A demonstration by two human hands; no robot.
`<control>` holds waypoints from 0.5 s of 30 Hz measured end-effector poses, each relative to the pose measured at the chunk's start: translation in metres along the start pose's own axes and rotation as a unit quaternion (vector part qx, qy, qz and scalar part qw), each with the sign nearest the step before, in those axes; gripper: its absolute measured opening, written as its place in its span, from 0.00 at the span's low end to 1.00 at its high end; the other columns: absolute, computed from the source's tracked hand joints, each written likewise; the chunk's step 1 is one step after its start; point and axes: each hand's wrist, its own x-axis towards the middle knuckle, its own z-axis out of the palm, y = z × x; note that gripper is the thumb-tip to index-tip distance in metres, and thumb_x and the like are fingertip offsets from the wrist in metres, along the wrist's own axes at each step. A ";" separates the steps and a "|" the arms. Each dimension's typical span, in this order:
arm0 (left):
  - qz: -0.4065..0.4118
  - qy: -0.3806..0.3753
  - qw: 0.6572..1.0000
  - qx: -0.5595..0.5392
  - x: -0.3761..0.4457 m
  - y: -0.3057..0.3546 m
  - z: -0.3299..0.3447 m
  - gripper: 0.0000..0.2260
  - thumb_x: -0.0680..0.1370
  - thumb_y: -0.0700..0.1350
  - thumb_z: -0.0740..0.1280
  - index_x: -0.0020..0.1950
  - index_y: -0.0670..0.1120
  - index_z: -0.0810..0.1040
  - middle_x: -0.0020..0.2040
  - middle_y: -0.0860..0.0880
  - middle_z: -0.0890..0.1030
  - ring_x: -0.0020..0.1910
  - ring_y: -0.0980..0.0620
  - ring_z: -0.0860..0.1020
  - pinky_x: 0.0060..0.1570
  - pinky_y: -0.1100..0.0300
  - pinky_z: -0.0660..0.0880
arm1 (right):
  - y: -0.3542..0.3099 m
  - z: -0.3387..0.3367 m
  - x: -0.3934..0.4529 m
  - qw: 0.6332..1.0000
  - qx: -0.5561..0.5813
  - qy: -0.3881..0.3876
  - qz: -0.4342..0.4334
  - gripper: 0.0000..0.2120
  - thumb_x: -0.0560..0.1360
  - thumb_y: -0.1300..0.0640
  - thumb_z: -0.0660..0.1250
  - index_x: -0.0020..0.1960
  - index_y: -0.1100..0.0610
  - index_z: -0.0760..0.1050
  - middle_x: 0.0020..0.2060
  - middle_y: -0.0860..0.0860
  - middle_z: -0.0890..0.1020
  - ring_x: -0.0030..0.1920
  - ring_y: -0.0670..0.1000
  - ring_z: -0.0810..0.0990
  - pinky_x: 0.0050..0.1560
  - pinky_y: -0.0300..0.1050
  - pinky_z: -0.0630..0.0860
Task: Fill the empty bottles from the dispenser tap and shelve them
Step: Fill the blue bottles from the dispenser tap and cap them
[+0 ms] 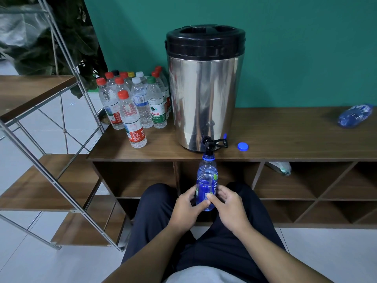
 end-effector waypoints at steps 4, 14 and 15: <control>0.001 0.001 1.000 0.001 0.000 0.001 0.000 0.21 0.84 0.40 0.76 0.77 0.52 0.81 0.68 0.57 0.87 0.70 0.57 0.83 0.71 0.61 0.78 | -0.001 0.000 0.000 1.000 -0.003 0.002 0.001 0.15 0.82 0.63 0.75 0.64 0.46 0.83 0.57 0.34 0.88 0.61 0.37 0.85 0.58 0.28 0.77; 0.001 -0.004 1.000 -0.007 -0.001 0.000 0.000 0.21 0.84 0.40 0.76 0.77 0.52 0.81 0.68 0.55 0.87 0.69 0.54 0.84 0.71 0.55 0.80 | -0.002 0.000 -0.001 1.000 0.001 0.001 0.006 0.15 0.82 0.63 0.75 0.64 0.46 0.83 0.56 0.33 0.88 0.61 0.36 0.84 0.58 0.27 0.77; 0.000 -0.003 1.000 -0.007 0.000 0.000 0.000 0.21 0.84 0.40 0.76 0.77 0.52 0.81 0.68 0.55 0.87 0.69 0.54 0.84 0.72 0.54 0.80 | -0.002 0.000 -0.001 1.000 0.001 0.001 0.007 0.15 0.82 0.63 0.75 0.64 0.46 0.83 0.56 0.33 0.88 0.61 0.36 0.85 0.58 0.27 0.77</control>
